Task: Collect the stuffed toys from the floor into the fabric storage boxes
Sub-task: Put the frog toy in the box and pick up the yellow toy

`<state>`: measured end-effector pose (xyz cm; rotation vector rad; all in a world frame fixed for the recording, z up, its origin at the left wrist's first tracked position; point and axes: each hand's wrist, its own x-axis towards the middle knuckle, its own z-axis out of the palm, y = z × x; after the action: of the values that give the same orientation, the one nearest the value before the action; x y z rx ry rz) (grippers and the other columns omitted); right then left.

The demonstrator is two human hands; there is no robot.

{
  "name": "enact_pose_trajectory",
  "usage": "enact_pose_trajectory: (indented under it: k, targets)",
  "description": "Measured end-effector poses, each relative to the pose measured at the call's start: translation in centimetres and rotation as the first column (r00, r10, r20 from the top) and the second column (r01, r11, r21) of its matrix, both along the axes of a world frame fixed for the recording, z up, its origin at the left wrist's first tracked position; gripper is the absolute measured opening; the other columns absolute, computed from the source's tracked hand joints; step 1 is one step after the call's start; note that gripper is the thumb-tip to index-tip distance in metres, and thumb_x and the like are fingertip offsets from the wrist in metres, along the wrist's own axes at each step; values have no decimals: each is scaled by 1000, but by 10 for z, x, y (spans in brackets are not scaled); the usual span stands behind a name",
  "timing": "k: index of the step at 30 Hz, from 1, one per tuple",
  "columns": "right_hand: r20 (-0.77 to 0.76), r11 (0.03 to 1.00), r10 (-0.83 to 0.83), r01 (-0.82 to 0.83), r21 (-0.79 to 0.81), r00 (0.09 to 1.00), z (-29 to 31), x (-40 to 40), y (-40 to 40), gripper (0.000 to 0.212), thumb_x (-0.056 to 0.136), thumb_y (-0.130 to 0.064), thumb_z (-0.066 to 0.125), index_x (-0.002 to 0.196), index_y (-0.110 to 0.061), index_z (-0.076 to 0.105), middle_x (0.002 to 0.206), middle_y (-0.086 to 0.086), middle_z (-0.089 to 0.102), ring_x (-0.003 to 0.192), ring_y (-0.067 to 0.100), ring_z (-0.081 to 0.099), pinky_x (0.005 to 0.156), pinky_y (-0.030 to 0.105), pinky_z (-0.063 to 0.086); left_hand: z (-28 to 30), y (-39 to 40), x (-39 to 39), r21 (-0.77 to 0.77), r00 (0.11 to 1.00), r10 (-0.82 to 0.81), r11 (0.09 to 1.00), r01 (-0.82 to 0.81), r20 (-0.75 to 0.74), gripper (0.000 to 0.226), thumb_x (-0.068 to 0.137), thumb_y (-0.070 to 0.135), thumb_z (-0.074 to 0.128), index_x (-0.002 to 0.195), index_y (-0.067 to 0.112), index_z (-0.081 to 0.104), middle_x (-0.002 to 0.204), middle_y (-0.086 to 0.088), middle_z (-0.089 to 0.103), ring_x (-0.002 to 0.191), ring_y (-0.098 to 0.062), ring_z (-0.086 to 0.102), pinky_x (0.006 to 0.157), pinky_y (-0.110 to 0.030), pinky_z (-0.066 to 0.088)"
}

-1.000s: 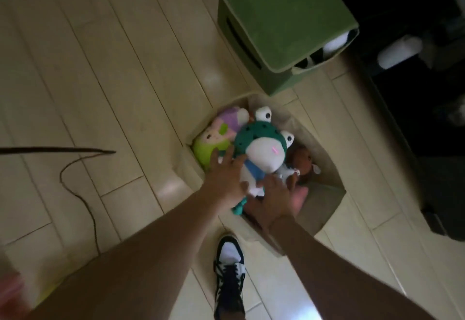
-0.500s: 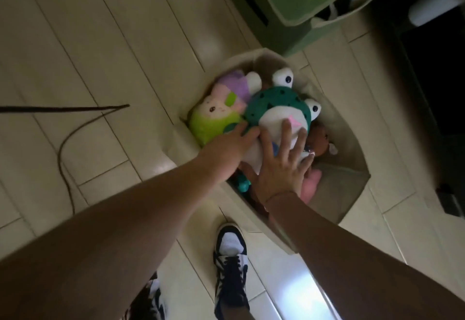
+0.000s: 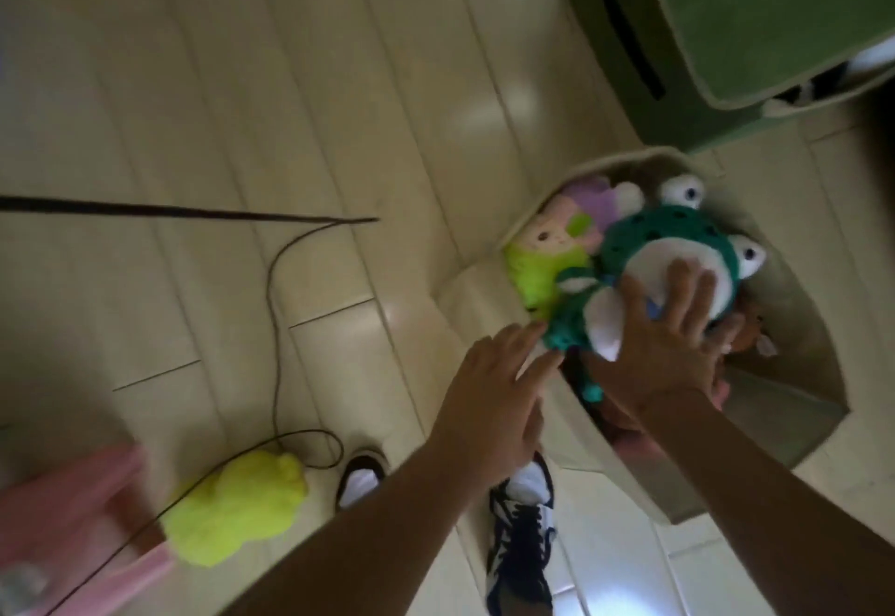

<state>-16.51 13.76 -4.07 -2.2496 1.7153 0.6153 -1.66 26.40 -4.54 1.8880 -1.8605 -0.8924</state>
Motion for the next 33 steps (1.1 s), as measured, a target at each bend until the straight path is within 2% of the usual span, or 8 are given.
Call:
enact_pose_trajectory:
  k: [6, 10, 14, 16, 20, 23, 29, 33]
  targets:
    - [405, 924, 376, -307, -227, 834, 6, 87, 114, 69, 78, -43, 50, 142, -19, 36, 153, 20, 23, 142, 46, 14, 111, 64, 13, -18, 180, 82, 311, 939, 298, 888, -339, 172, 51, 78, 27, 52, 129, 21, 54, 146, -7, 47, 130, -28, 47, 105, -40, 41]
    - [415, 746, 548, -649, 149, 726, -34, 142, 214, 70, 81, -47, 51, 145, -26, 30, 155, 14, 21, 142, 40, 22, 110, 55, 28, -33, 288, 128, 477, 790, 540, 634, -608, 290, 65, 73, 36, 58, 136, 20, 51, 149, -9, 41, 131, -31, 45, 101, -43, 46]
    - [425, 557, 385, -574, 601, 819, -80, 197, 291, 69, 88, -46, 54, 147, -31, 20, 157, 1, 19, 142, 24, 22, 113, 38, 28, -52, 349, 167, 614, 482, 854, 278, -738, 193, 95, 75, 36, 78, 151, 35, 21, 162, -3, 7, 144, -25, 27, 106, -32, 32]
    - [404, 506, 315, -512, 694, 859, -108, 223, 323, 76, 88, -45, 56, 149, -25, 16, 155, 3, 21, 140, 24, 26, 113, 36, 29, -73, 365, 183, 713, 417, 898, 198, -672, 144, 100, 78, 32, 79, 152, 36, 12, 162, -1, -2, 145, -20, 23, 99, -21, 25]
    - [374, 567, 66, -344, 749, 925, -165, 253, 373, 103, 77, -46, 72, 152, -19, 6, 152, 15, 18, 137, 32, 30, 111, 37, 31, -120, 392, 197, 751, 605, 779, 297, -590, 167, 96, 78, 40, 76, 152, 35, 14, 162, 5, -7, 146, -21, 22, 104, -24, 29]
    - [352, 653, 85, -319, 687, 932, -194, 260, 388, 109, 66, -46, 80, 149, -23, 14, 144, 17, 18, 128, 37, 32, 106, 40, 37, -134, 399, 193, 662, 674, 690, 380, -647, 263, 89, 77, 42, 74, 150, 34, 24, 162, 7, 1, 143, -27, 19, 107, -34, 33]
    - [178, 572, 302, -327, 752, 937, -186, 236, 367, 39, 91, -35, 54, 118, -7, 56, 116, 14, 62, 110, 31, 57, 87, 35, 46, -120, 399, 179, 705, 894, 384, 567, -427, 232, 95, 76, 45, 71, 151, 37, 13, 162, 11, -5, 147, -27, 4, 111, -39, 33]
    - [246, 575, 374, -432, 695, 894, -145, 197, 324, 37, 93, -37, 41, 118, -15, 60, 128, 7, 52, 116, 28, 50, 94, 35, 44, -94, 378, 177, 781, 968, 166, 573, -248, 186, 99, 76, 47, 68, 152, 39, 5, 162, 11, -6, 149, -26, -1, 117, -42, 23]
